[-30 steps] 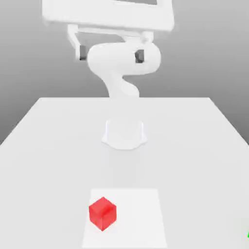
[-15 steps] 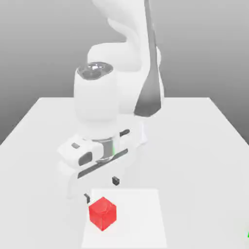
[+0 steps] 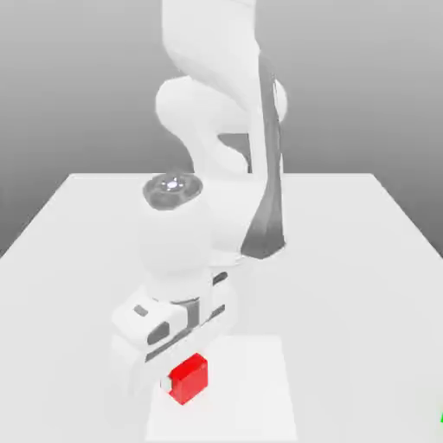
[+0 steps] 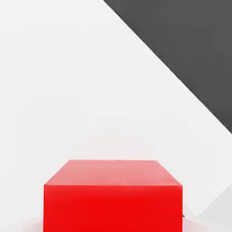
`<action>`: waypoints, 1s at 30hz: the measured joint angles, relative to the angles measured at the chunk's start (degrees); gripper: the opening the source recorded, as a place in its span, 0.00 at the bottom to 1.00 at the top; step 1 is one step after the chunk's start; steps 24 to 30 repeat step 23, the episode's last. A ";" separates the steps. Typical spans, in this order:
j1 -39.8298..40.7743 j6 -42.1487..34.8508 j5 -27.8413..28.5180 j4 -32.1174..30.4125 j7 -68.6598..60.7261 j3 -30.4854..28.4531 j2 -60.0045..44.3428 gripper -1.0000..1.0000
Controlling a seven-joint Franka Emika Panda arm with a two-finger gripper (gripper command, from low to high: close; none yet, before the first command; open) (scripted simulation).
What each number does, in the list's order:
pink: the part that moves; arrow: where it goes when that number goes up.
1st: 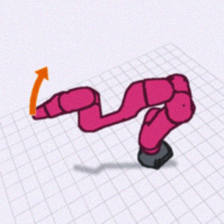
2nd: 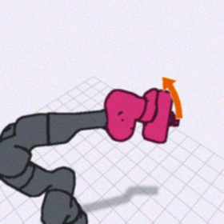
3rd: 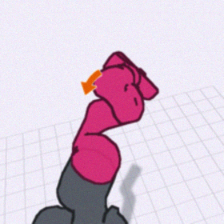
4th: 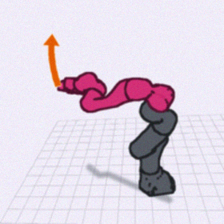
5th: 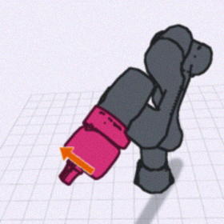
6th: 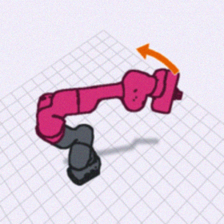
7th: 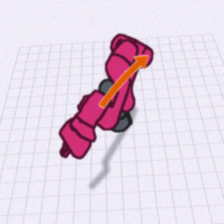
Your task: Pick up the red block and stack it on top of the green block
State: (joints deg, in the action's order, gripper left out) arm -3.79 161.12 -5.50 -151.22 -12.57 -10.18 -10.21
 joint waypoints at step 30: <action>-25.67 -12.48 10.79 27.01 16.82 16.79 -14.59 1.00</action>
